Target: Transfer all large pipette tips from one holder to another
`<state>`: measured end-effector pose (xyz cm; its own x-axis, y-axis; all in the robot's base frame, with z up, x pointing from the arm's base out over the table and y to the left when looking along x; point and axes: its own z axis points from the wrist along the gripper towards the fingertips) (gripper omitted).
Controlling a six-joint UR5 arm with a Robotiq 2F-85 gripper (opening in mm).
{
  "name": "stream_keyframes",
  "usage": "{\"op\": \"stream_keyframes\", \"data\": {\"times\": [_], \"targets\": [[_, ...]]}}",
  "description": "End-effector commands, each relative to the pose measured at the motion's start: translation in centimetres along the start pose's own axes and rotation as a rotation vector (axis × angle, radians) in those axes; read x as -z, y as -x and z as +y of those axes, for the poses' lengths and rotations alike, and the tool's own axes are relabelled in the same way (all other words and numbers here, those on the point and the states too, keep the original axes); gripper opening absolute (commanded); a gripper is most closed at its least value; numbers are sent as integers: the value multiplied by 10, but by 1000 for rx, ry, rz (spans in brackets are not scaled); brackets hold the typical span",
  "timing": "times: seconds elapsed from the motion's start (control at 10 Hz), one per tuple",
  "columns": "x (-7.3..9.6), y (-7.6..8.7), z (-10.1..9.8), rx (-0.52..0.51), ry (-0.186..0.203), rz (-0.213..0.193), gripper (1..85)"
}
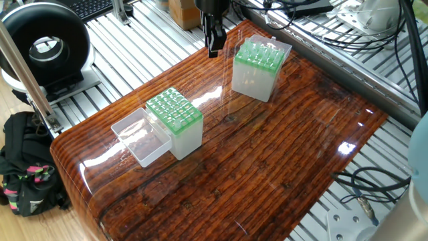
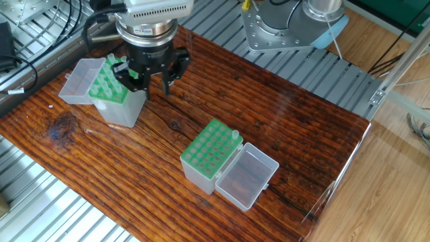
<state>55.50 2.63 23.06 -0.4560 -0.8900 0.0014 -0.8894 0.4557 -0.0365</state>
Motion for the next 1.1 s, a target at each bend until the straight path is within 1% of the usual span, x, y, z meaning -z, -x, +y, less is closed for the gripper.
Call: {"op": "stream_keyframes", "data": {"times": [0.0,0.1,0.2,0.3,0.5,0.6,0.7,0.8,0.9,1.0], "targets": [[1,6,4,32,23,-29,377],[0,8,6,88,24,-37,377],[-3,0,3,155,9,-25,377],[-6,-12,-11,236,-2,-15,380],[-12,-46,-45,361,-34,20,393],[-12,-54,-55,404,-36,21,397],[-11,-66,-73,445,-69,40,400],[-16,-74,-84,473,-73,33,400],[-26,-78,-86,500,-56,3,403],[-30,-81,-85,514,-45,-9,410]]}}
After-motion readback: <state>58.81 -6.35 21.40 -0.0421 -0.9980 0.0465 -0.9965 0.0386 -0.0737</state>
